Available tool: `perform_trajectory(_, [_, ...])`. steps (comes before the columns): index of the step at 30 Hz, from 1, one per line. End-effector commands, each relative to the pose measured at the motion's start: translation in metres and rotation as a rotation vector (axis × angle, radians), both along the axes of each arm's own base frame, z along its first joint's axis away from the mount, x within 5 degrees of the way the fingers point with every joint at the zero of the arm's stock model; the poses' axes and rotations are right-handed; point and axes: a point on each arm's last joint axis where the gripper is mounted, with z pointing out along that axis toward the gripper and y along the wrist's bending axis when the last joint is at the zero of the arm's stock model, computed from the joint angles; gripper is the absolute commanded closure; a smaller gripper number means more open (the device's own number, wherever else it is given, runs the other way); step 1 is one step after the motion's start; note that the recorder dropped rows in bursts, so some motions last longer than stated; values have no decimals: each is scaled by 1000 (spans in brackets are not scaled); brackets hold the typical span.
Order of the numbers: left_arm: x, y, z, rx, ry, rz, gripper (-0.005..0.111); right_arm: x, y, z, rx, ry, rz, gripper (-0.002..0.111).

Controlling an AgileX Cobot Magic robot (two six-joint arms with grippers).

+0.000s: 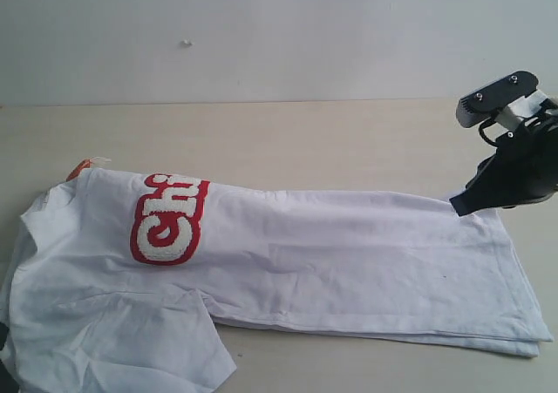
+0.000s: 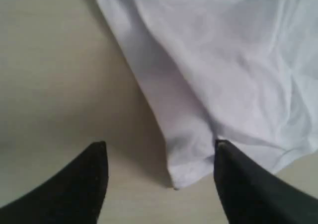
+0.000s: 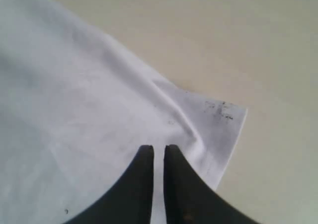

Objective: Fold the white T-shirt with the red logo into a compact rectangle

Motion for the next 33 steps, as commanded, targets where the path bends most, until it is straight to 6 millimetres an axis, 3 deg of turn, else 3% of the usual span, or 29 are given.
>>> perform_trajectory(1, [-2, -5, -3, -36, -31, 28, 45, 0, 0, 3, 3, -8, 8, 99])
perform_trajectory(5, [1, -8, -3, -77, -49, 46, 45, 0, 0, 3, -1, -8, 14, 99])
perform_trajectory(17, [4, -22, -32, -262, 7, 140, 47, 0, 0, 4, -7, -10, 23, 99])
perform_trajectory(19, [3, -24, -33, -286, 19, 127, 53, 0, 0, 4, -7, -10, 23, 99])
perform_trajectory(21, [1, -25, -33, -304, 41, 115, 68, 1, 0, 4, -8, -12, 22, 99])
perform_trajectory(25, [-1, -28, -31, -347, 67, 98, 106, 1, 0, 4, -8, -12, 22, 99])
perform_trajectory(33, [-2, -46, -11, -633, 126, 127, 107, 1, 0, 4, -8, -12, 22, 99])
